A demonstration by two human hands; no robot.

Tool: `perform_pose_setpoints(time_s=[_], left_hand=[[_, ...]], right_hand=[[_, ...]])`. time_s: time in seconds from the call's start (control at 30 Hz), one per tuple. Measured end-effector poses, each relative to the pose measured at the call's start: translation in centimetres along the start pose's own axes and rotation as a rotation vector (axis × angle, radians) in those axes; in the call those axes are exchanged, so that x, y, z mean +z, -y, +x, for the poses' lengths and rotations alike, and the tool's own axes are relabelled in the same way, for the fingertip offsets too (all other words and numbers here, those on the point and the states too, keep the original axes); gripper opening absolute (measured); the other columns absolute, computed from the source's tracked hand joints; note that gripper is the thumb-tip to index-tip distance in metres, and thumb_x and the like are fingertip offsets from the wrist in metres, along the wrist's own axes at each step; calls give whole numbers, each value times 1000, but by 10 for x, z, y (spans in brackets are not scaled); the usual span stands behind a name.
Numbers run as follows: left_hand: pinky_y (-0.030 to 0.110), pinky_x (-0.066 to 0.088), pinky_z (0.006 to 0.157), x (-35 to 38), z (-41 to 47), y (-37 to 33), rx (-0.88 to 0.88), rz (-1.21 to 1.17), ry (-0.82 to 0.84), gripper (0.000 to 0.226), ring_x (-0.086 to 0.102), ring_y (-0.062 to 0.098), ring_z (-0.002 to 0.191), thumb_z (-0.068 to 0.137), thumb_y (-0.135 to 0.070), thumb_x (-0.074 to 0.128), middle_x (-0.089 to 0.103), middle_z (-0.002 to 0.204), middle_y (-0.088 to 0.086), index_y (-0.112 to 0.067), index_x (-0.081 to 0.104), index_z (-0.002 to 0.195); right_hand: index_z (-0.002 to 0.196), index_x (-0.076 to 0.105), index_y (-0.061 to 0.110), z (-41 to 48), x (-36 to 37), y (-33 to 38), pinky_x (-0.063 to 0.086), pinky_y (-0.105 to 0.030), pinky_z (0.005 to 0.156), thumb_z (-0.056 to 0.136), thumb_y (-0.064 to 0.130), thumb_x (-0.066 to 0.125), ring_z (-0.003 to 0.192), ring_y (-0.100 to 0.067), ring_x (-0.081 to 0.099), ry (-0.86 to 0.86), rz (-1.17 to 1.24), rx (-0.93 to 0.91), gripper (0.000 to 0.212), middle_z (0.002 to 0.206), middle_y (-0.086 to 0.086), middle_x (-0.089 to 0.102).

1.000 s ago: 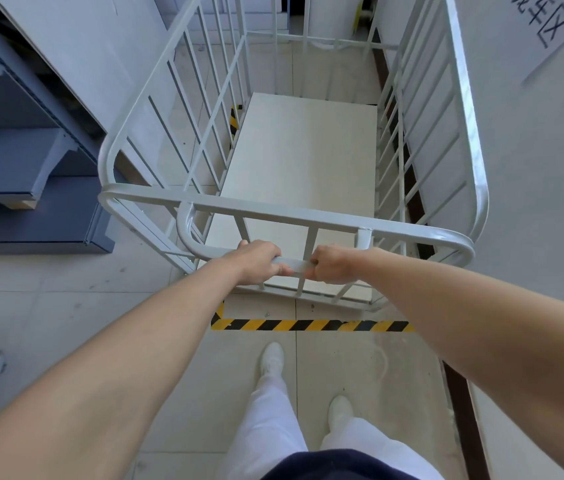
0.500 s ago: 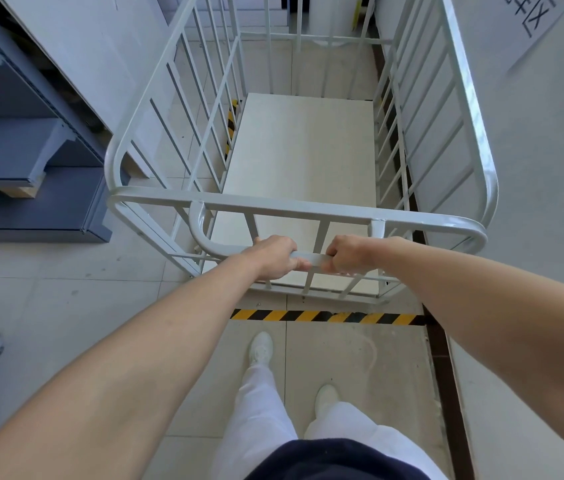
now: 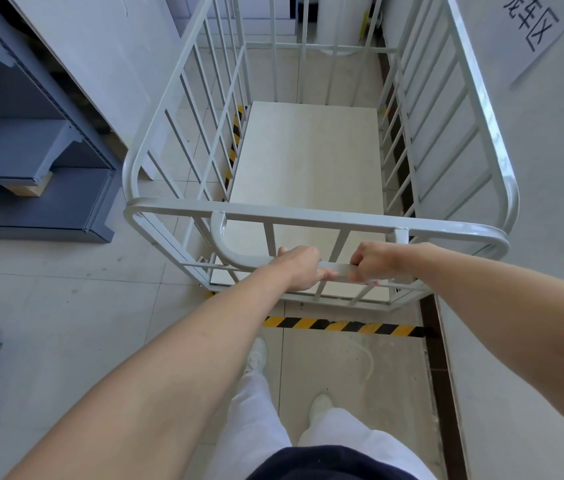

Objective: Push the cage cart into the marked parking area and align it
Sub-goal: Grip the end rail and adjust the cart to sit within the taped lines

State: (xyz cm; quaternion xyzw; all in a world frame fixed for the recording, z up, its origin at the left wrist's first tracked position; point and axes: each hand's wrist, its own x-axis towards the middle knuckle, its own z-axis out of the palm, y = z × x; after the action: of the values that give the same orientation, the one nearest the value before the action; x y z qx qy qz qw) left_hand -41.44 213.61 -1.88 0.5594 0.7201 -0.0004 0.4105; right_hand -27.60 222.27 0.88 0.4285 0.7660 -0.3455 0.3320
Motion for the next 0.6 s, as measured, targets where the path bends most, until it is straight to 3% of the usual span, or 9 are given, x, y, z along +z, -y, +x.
perform_pose_setpoints(time_s=[0.2,0.33,0.43,0.5,0.57,0.6], left_hand=[[42,35,81,6,5,-20,-19,-10,2,42,40,36,114,90,-54,45,56,94,8,-13,53,87],[42,33,85,9,5,-30,-6,-16,-21,49,43,34,111,90,-53,46,61,105,11,-8,58,103],[43,35,88,9,4,-33,10,-5,-20,42,48,28,90,90,-50,47,57,84,6,-10,56,84],[41,38,80,6,3,-31,16,-19,-16,39,47,25,77,90,-48,50,49,71,2,-15,48,70],[35,39,69,1,0,-27,52,-70,-2,34,51,25,79,91,-45,51,53,73,3,-16,54,72],[33,42,72,-2,-1,-24,75,-112,0,30,56,27,88,91,-42,52,61,86,6,-14,61,86]], right_hand=[[111,65,10,-1,-6,-18,47,-30,83,88,19,50,92,-20,55,-5,-31,24,29,104,-9,65],[113,64,12,-6,-8,-24,41,-28,83,89,17,48,95,-19,53,-19,-61,33,29,89,2,59],[113,65,10,-7,-7,-25,43,-28,83,91,21,47,93,-18,55,-21,-99,39,31,100,-5,66],[116,64,11,-7,-7,-23,44,-30,87,91,25,49,97,-18,57,-32,-136,46,32,107,-6,66],[120,62,12,-7,-9,-21,44,-31,94,91,27,51,104,-20,57,-60,-173,46,36,112,-5,64],[123,61,12,-8,-9,-20,42,-31,95,91,28,51,107,-21,56,-70,-184,46,37,114,-5,63]])
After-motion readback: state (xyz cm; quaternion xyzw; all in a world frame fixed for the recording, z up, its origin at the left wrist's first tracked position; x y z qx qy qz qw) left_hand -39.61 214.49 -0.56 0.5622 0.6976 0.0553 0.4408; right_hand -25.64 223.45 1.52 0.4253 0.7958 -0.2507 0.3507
